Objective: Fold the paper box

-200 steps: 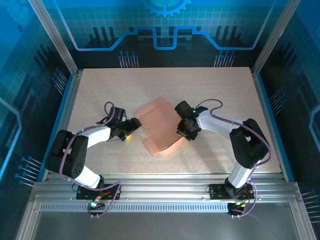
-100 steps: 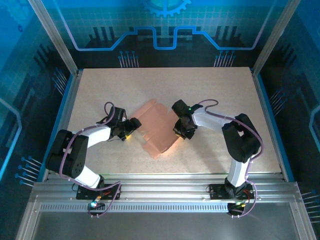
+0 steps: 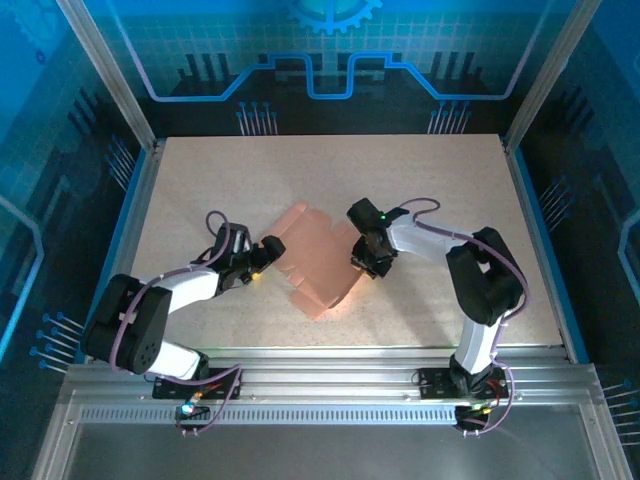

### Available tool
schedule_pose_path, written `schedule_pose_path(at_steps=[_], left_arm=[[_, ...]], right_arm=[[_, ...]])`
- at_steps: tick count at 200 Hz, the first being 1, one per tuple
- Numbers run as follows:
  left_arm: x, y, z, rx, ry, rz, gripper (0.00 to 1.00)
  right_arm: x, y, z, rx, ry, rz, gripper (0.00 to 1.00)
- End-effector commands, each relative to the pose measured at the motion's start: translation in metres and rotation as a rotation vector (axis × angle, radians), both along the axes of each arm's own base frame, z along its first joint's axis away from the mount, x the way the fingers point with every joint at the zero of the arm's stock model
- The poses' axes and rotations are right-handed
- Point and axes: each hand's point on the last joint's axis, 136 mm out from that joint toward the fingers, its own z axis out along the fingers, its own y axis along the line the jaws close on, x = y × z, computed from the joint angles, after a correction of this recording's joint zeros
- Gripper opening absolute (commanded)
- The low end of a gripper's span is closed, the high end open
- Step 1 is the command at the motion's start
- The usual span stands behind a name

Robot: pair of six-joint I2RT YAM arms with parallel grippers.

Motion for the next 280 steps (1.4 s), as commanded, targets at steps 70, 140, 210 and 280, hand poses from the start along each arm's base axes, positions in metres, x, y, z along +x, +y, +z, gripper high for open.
schedule_pose_path(at_steps=[70, 140, 210, 280], left_arm=[[-0.013, -0.014, -0.026, -0.022, 0.058, -0.036, 0.93], [-0.009, -0.031, -0.011, -0.044, -0.039, -0.058, 0.99], [-0.002, -0.058, -0.02, -0.2, -0.023, -0.049, 0.98], [0.018, -0.094, -0.009, -0.341, -0.061, -0.078, 0.81]], right_arm=[[-0.007, -0.004, -0.009, -0.035, 0.052, -0.018, 0.03], [0.001, -0.025, 0.007, 0.052, -0.019, -0.127, 0.0], [0.022, -0.015, 0.019, 0.36, -0.157, -0.128, 0.0], [0.015, -0.016, 0.026, 0.412, -0.149, -0.117, 0.0]])
